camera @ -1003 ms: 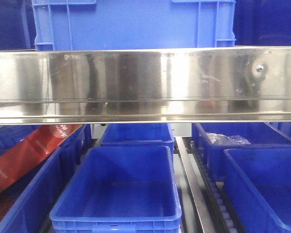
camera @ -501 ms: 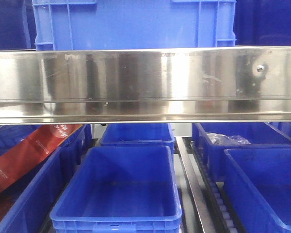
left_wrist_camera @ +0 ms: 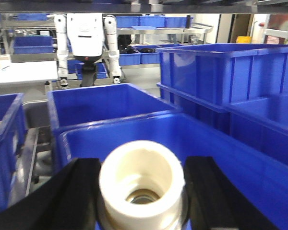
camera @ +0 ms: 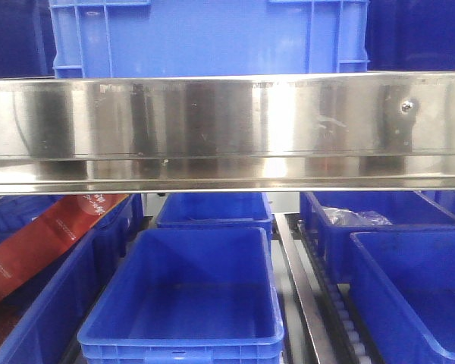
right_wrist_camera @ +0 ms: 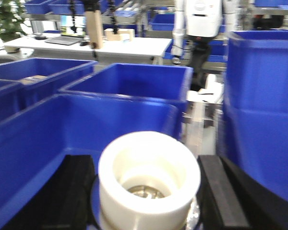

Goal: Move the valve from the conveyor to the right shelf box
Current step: 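Lower both valves into the blue box and open both grippers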

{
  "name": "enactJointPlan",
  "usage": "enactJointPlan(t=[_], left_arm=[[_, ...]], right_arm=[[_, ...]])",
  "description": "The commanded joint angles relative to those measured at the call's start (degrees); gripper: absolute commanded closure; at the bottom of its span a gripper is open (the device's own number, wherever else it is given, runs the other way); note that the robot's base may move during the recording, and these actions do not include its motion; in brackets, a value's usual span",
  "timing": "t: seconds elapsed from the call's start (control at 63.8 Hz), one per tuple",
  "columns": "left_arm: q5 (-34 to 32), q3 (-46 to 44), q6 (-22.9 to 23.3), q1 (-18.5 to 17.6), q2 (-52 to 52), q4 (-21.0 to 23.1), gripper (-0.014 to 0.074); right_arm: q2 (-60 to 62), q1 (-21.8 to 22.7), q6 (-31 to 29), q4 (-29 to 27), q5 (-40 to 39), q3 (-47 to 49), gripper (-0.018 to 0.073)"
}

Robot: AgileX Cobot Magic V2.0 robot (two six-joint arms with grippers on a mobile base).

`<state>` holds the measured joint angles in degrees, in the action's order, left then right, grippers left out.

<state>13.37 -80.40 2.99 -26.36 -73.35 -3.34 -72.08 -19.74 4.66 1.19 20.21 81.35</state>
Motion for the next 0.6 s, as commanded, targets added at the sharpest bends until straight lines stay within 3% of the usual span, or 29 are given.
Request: enactJointPlan(t=[0.0, 0.219, 0.486, 0.58], left_arm=[[-3.31, -5.32, -0.06, -0.92, -4.60, 0.37, 0.0708], [-1.84, -13.67, -0.06, -0.92, -15.90, 3.34, 0.0708], [-0.56, -14.20, -0.06, -0.92, -20.66, 4.77, 0.0703], [-0.56, -14.20, -0.06, -0.92, -21.35, 4.77, 0.0589]], right_arm=[[-4.38, -1.47, -0.18, 0.25, -4.88, 5.26, 0.0727], [-17.59, -4.11, -0.18, 0.25, -4.88, 15.10, 0.0727], [-23.69, -4.44, -0.18, 0.10, -5.60, 16.14, 0.0727], [-24.05, -4.44, -0.18, 0.10, -4.92, 16.14, 0.0687]])
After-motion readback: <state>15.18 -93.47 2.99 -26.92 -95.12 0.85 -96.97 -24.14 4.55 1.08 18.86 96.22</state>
